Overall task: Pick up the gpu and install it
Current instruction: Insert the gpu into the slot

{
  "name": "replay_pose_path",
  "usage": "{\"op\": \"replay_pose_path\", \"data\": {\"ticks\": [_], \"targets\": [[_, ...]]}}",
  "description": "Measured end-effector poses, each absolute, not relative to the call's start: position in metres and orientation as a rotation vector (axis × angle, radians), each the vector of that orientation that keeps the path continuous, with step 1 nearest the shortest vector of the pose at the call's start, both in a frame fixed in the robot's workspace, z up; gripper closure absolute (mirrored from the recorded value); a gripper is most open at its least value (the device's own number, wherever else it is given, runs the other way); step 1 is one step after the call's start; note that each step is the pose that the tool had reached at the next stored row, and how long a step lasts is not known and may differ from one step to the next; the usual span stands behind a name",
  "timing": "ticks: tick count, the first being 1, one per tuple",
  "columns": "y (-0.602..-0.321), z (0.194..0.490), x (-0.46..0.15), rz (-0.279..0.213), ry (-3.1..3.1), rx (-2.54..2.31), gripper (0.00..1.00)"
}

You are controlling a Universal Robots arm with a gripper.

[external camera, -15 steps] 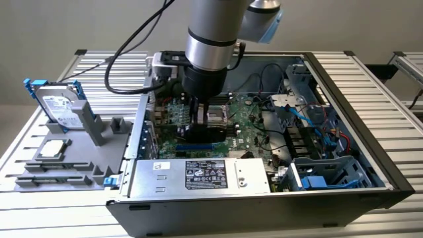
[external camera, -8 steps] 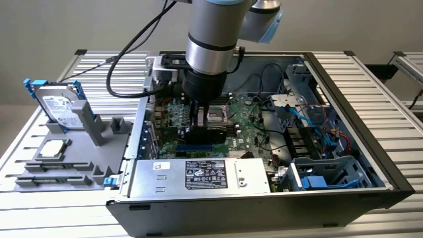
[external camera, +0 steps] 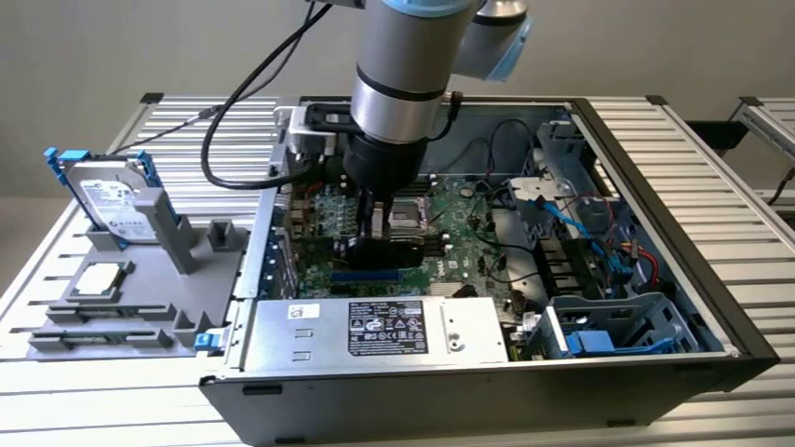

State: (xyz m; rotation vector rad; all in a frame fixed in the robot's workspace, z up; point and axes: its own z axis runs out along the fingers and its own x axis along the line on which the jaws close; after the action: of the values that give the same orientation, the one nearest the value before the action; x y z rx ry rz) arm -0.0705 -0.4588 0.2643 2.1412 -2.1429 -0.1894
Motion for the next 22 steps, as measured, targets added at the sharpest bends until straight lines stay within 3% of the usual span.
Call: {"op": "replay_pose_path", "data": {"ticks": [22], "targets": [[-0.4588, 0.2581, -0.0705, -0.194, -2.135, 2.132, 0.73]]}}
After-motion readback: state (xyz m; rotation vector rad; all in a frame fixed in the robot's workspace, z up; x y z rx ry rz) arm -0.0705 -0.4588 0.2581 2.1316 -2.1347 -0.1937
